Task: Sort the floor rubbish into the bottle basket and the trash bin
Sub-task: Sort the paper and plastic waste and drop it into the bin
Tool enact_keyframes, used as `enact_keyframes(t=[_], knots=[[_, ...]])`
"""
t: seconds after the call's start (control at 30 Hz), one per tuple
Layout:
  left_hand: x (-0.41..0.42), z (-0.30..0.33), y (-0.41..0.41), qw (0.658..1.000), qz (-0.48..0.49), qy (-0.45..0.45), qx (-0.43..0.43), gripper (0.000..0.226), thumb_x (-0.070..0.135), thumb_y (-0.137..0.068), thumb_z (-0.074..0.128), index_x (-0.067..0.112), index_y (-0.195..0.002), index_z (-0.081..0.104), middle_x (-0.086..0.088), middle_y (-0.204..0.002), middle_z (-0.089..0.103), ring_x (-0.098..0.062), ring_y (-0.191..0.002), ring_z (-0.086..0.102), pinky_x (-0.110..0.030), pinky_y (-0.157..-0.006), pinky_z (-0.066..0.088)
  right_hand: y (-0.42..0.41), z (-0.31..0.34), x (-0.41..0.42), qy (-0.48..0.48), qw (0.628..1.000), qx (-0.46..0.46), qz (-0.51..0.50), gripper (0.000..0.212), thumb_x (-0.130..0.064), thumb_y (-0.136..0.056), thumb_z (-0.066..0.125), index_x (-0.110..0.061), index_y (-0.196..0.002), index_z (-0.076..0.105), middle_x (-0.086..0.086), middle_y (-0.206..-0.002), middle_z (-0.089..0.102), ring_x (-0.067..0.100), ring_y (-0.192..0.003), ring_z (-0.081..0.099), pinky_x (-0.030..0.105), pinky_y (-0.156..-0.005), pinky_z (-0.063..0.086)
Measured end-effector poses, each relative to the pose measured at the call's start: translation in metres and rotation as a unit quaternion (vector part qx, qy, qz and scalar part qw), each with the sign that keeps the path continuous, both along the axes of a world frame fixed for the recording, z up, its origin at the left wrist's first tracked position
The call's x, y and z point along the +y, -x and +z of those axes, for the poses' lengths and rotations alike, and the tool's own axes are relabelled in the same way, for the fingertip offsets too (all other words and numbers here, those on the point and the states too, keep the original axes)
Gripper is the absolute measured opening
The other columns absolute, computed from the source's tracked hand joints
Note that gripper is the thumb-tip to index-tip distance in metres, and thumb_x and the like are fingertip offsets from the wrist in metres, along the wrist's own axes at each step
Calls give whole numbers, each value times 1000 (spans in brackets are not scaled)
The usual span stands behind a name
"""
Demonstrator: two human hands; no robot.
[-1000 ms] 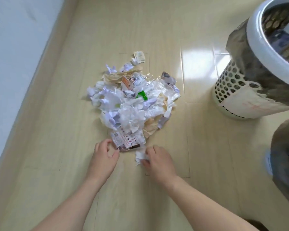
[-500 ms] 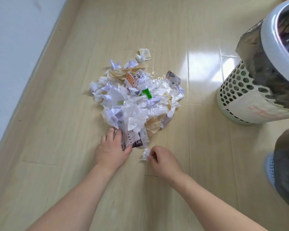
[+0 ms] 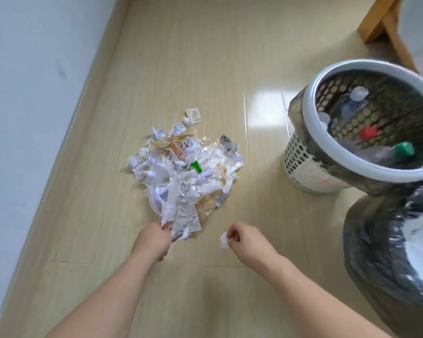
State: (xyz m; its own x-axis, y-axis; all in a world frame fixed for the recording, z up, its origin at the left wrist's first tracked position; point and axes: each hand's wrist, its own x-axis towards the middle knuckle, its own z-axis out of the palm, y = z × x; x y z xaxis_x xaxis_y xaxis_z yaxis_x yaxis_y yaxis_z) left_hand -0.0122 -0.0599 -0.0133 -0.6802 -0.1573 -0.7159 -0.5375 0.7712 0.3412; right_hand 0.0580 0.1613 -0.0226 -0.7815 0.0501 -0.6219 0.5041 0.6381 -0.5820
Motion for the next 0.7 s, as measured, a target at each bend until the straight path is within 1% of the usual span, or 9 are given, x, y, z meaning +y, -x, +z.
enact_keyframes(t=[0.07,0.13,0.2,0.27,0.3,0.4,0.53,0.6,0.7], knots=[[21,36,-2,989,59,-84,-110,24,38,-98,51,19,-111,60,-2,-93,69,-25,-53,60,-25,-49,48,4,39,19,-13,1000,-4,8,16,-13,-88,47,-25,-90,57,-4,-93,59,16,-83,58,26,-66,47],[52,74,-3,983,26,-112,-143,21,33,-97,49,21,-112,58,0,-86,69,-19,-48,59,-20,-45,45,10,82,48,-25,1000,11,1,16,-14,-88,47,-26,-88,58,-5,-93,59,16,-85,59,24,-67,46],[89,111,-8,981,-8,-139,-135,18,29,-97,46,17,-101,58,-1,-73,61,-18,-50,59,-20,-44,45,10,123,79,-42,998,45,-17,10,-18,-89,51,-23,-87,59,-6,-89,58,15,-85,58,25,-67,45],[132,142,-19,977,-24,-173,-125,22,29,-99,43,15,-93,59,-5,-74,59,-20,-57,58,-23,-48,48,-2,159,113,-52,994,74,-57,7,-21,-89,55,-20,-86,61,-6,-86,59,16,-82,59,25,-62,43],[155,156,-27,973,-34,-191,-125,23,29,-100,43,14,-94,60,-6,-76,60,-20,-58,58,-25,-49,50,-13,173,131,-56,993,78,-75,7,-20,-88,56,-19,-87,62,-6,-86,60,16,-81,59,25,-62,45],[221,186,-54,965,-105,-213,-108,20,23,-97,48,10,-102,63,-9,-81,60,-19,-55,59,-26,-50,53,-59,202,186,-93,986,70,-116,8,-19,-88,55,-20,-87,63,-1,-91,64,17,-85,62,31,-71,52],[310,207,-84,958,-172,-214,-81,26,11,-95,45,9,-111,64,-12,-92,66,-19,-51,61,-27,-49,55,-119,213,258,-89,965,69,-238,18,-7,-85,50,-21,-76,58,2,-86,65,21,-84,64,36,-77,56],[343,209,-100,956,-198,-204,-76,27,7,-94,44,6,-111,66,-14,-89,67,-19,-50,61,-26,-49,55,-143,209,282,-86,946,65,-304,16,-8,-85,50,-21,-82,59,3,-90,64,21,-85,62,37,-79,56],[388,203,-124,949,-236,-189,-92,24,8,-96,47,-3,-112,62,-14,-77,64,-20,-52,63,-29,-51,57,-174,198,308,-84,922,65,-373,22,-8,-90,48,-19,-103,63,3,-109,63,19,-95,57,30,-80,48]])
